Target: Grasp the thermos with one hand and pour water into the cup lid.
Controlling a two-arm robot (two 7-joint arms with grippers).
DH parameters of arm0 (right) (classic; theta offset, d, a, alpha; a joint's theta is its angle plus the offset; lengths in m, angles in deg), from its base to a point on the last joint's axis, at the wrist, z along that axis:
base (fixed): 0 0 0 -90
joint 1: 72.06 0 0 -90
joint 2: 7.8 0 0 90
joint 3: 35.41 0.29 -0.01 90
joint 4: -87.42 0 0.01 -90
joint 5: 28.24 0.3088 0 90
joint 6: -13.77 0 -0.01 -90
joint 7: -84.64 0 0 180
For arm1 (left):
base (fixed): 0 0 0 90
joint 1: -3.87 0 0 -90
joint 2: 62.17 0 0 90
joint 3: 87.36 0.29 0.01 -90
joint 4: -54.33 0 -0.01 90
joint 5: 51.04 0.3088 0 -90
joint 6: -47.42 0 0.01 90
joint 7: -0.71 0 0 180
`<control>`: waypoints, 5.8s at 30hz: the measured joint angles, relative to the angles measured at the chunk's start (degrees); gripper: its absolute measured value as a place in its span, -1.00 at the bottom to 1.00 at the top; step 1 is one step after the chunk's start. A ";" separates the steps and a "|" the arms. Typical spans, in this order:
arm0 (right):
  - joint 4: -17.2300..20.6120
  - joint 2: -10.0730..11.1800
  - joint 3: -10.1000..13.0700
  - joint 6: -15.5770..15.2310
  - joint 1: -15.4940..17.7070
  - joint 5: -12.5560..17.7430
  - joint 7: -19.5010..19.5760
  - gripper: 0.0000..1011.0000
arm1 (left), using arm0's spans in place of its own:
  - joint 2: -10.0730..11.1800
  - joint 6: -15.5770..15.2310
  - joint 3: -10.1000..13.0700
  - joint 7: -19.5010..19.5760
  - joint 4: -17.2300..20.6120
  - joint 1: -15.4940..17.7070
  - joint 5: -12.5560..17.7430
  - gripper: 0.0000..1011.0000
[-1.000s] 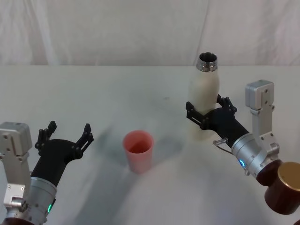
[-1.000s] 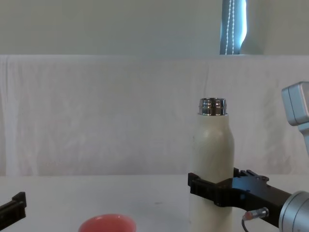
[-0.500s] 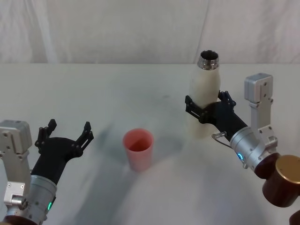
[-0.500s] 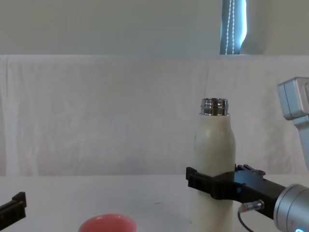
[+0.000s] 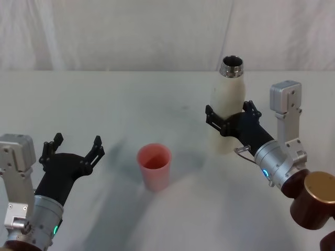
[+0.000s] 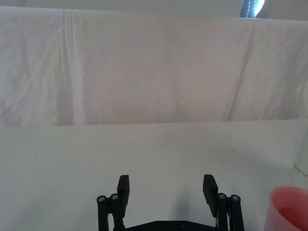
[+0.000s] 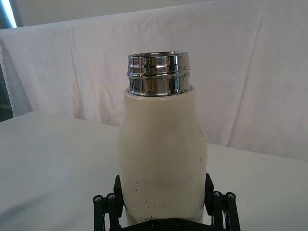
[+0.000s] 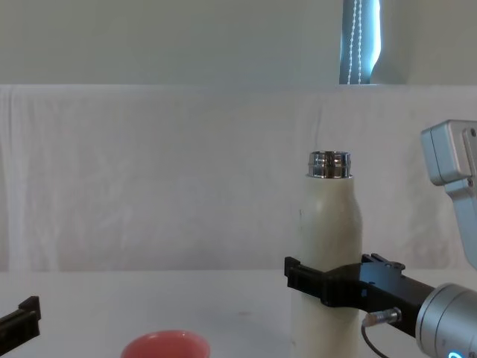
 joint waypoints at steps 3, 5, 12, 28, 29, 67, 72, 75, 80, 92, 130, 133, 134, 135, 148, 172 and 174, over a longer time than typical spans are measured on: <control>0.41 0.00 0.00 -0.07 0.28 -0.23 0.37 0.89 | 0.00 0.00 0.00 0.00 0.00 0.00 0.00 0.98; 0.91 0.04 0.01 -0.26 0.54 -0.49 0.56 0.89 | 0.00 0.00 0.00 0.00 0.00 0.00 0.00 0.98; 3.64 0.67 -0.09 -1.52 1.20 -1.66 1.17 0.89 | 0.00 0.00 0.00 0.00 0.00 0.00 0.00 0.98; 9.94 2.39 0.04 -4.54 2.25 -3.53 1.38 0.89 | 0.00 0.00 0.00 0.00 0.00 0.00 0.00 0.98; 10.05 2.41 0.07 -4.58 2.29 -3.54 1.38 0.89 | 0.00 0.00 0.00 0.00 0.00 0.00 0.00 0.98; 11.52 4.07 -1.59 -4.09 2.46 -9.94 2.35 0.89 | 0.00 0.00 0.00 0.00 0.00 0.00 0.00 0.98; 12.04 4.98 -2.81 -3.77 2.37 -14.30 2.96 0.89 | 0.00 0.01 0.00 0.00 0.00 0.00 0.00 0.98; 12.18 5.34 -3.63 -3.42 2.40 -16.93 3.70 0.89 | 0.00 0.00 0.00 0.00 0.00 0.00 0.00 0.98; 12.22 5.87 -5.37 -2.57 2.53 -22.97 5.71 0.89 | 0.00 0.00 0.00 0.00 0.00 0.00 0.00 0.98; 12.16 6.73 -8.46 -1.43 2.69 -35.33 9.73 0.89 | 0.00 0.00 0.00 0.00 0.00 0.00 0.00 0.98; 11.16 11.62 -13.48 1.16 2.36 -56.07 12.17 0.89 | 0.00 0.00 0.00 0.00 0.00 0.00 0.00 0.98; 10.92 11.91 -13.95 1.15 2.11 -56.97 12.23 0.89 | 0.00 0.01 0.00 0.00 0.00 0.00 0.00 0.98; 10.89 11.95 -14.04 1.15 2.05 -57.14 12.27 0.89 | 0.00 0.00 0.00 0.00 0.00 0.00 0.00 0.98; 10.84 12.01 -14.16 1.16 1.99 -57.32 12.34 0.89 | 0.00 0.00 0.00 0.00 0.00 0.00 0.00 0.98; 10.87 13.36 -15.92 0.61 0.81 -60.20 12.01 0.89 | 0.00 0.00 0.00 0.00 0.00 0.00 0.00 0.98; 12.19 15.11 -18.17 -0.57 -0.83 -62.71 9.51 0.89 | 0.00 0.00 0.00 0.00 0.00 0.00 0.00 0.98; 12.20 15.28 -18.39 -0.72 -0.98 -63.08 9.47 0.89 | 0.00 0.00 0.00 0.00 0.00 0.00 0.00 0.98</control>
